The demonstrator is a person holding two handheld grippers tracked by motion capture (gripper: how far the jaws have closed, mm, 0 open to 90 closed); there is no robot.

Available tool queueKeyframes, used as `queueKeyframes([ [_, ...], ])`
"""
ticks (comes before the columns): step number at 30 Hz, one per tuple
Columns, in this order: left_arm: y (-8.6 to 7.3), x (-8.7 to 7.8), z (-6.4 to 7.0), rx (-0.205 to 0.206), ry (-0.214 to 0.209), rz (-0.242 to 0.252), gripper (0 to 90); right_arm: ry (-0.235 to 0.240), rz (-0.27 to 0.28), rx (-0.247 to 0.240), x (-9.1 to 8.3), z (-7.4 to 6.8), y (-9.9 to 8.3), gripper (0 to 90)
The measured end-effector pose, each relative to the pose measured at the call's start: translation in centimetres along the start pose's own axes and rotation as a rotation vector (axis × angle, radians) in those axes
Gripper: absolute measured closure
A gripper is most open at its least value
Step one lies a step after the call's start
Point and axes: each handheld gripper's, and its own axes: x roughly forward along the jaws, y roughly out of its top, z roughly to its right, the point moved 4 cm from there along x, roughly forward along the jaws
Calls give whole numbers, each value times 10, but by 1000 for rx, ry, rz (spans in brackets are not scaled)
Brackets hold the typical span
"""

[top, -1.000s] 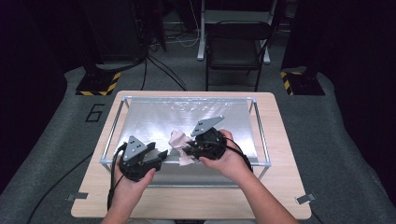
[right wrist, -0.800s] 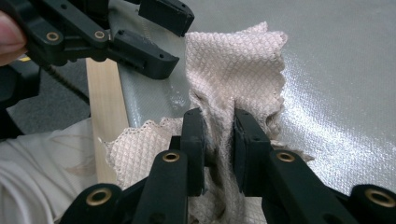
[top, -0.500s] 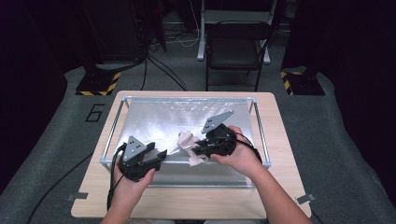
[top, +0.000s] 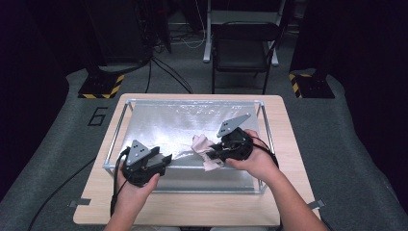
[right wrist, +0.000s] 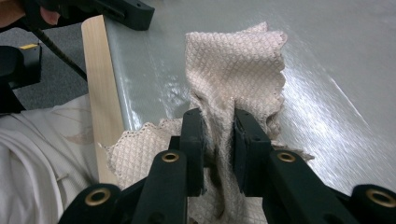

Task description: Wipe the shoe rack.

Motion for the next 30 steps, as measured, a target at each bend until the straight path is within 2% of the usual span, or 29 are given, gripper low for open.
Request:
queueKeyframes([
  [10, 1, 0, 0, -2, -4, -8, 463, 9, 22, -38, 28, -15, 24, 754],
  [12, 1, 0, 0, -2, -4, -8, 463, 27, 2, -53, 29, -16, 26, 753],
  [14, 1, 0, 0, -6, -4, -8, 464, 17, 21, -56, 32, -16, 28, 754],
  [18, 2, 0, -1, -10, -8, -11, 464, 31, 6, -55, 29, -14, 26, 751],
  [21, 2, 1, -1, -9, -9, -9, 464, 22, 19, -38, 26, -13, 23, 751],
  [22, 2, 0, -1, -9, -9, -9, 464, 28, 6, -38, 23, -12, 21, 751],
  [30, 1, 0, -1, -11, -13, -8, 464, 10, 7, -15, 0, 0, 0, 751],
])
